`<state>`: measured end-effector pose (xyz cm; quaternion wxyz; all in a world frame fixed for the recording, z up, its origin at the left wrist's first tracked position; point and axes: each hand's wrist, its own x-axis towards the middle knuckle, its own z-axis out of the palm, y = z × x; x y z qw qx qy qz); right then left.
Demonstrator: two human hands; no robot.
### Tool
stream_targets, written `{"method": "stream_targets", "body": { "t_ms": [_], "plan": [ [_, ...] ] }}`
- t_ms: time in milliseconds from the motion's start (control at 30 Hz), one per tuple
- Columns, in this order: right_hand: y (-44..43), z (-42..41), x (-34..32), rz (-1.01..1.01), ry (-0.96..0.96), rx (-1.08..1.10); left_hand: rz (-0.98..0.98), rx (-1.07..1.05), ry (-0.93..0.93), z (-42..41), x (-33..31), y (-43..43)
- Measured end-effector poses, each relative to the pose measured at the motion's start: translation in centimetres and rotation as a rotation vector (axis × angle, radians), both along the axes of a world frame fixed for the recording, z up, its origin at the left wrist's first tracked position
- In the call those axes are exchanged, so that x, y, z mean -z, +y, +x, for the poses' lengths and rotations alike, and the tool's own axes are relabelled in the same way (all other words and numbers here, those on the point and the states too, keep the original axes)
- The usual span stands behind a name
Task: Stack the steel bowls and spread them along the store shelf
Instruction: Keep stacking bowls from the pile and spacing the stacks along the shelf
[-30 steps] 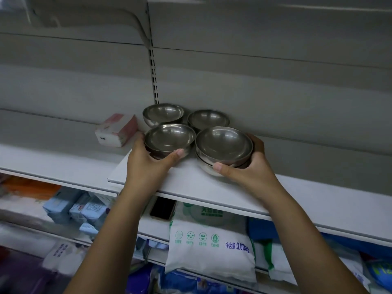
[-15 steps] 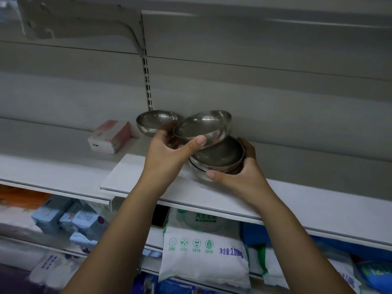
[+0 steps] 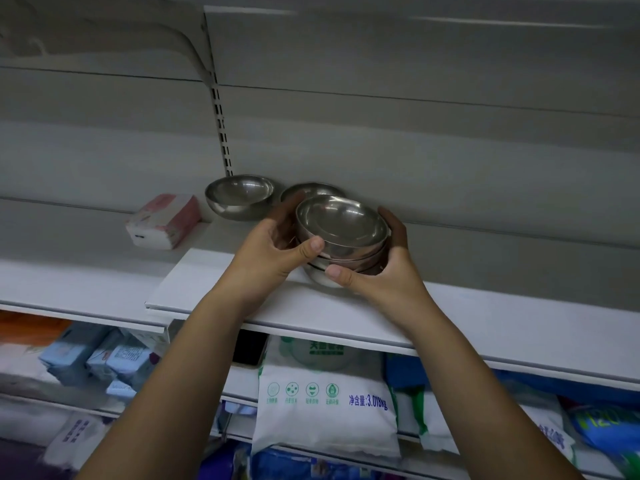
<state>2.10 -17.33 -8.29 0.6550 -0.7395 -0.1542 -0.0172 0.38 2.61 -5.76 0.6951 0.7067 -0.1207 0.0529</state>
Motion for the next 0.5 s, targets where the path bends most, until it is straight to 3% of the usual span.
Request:
{"method": "stream_targets", "body": {
  "t_ms": [167, 367, 500],
  "plan": [
    [-0.5, 0.5, 0.0, 0.028, 0.007, 0.041, 0.079, 0.073, 0.003, 1.0, -0.5, 0.2],
    [-1.9, 1.8, -0.7, 0.009, 0.019, 0.111, 0.173, -0.440, -0.119, 4.4, -0.5, -0.1],
    [-1.8, 2.9, -0.5, 0.017, 0.004, 0.188, 0.451, -0.499, -0.158, 7.4, 0.3, 0.2]
  ]
}}
